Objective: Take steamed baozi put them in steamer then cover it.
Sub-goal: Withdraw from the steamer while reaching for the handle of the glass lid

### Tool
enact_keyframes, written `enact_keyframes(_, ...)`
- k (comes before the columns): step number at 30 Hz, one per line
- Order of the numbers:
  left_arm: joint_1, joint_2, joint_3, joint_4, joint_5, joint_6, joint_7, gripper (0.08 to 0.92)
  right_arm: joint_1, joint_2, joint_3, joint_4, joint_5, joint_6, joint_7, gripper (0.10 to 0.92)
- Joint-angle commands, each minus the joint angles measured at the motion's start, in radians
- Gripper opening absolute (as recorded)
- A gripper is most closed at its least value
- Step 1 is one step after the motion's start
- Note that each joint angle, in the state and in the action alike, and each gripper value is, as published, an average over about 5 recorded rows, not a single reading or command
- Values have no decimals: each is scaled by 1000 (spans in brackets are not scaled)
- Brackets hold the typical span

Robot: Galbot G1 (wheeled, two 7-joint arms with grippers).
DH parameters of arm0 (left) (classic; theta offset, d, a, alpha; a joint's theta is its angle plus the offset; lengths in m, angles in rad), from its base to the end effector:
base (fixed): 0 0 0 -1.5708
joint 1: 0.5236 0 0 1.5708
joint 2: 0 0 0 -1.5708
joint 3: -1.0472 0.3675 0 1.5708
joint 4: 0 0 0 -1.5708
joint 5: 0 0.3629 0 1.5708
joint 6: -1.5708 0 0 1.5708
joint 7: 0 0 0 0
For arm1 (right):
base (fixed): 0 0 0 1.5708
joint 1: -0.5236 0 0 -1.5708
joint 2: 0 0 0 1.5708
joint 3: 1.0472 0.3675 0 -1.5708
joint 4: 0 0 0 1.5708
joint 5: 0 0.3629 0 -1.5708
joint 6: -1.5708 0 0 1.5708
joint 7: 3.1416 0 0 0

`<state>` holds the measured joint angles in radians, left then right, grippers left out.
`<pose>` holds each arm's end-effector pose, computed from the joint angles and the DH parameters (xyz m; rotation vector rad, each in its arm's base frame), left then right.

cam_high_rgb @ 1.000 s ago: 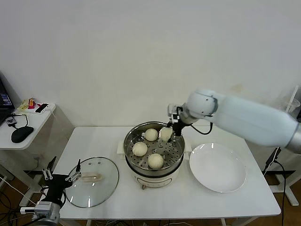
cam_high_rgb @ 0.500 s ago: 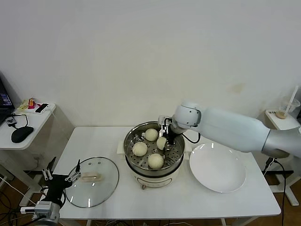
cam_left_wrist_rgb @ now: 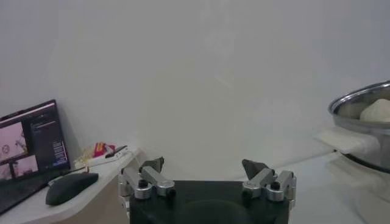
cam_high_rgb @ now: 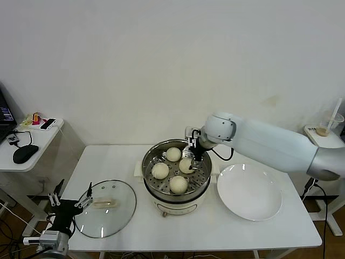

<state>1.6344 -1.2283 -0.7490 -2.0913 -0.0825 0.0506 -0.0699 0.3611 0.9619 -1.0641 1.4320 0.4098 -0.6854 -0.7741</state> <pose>0.1710 0.1291 -0.2970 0.1363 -3.0323 -0.5011 0.5400 0.0559 -0.0947 1.2498 -1.7067 1.2792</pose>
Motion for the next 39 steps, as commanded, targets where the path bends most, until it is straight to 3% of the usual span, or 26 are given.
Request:
enact_keyframes(1,0,1,0,2,1,0,1,823,-69,-169,173,186,93,26,261,823)
enact_keyframes(6,-3,-2,4,13,2,-8,0,823,-402,-324,466,336,139,237,660,823)
enact_keyframes(9,-5,-7,11,24,5,-14,-2,823,-690,-364,704,397,80,394,793,823)
enact_keyframes(15,-8,-16,31,46,30,-27,-3,823,-1271,-233,1264,431,-141,726,846,823)
enact_keyframes(20,-4,-13,34,75,101,-56,-1,823,-1603,-17,1638,424,-167,960,754,823)
enact_keyframes(24,0,-8,28,104,288,-96,-4,823,-1773,154,1839,435,-143,999,664,823)
enact_keyframes(29,13,15,4,127,662,-107,-3,823,-1879,349,1957,464,-156,941,616,823)
enact_keyframes(34,45,51,-46,147,1049,-102,-9,823,-1884,398,1973,431,-197,929,677,823)
enact_keyframes(39,103,56,-56,158,1264,-123,-54,823,-1887,442,2005,434,-218,909,708,823)
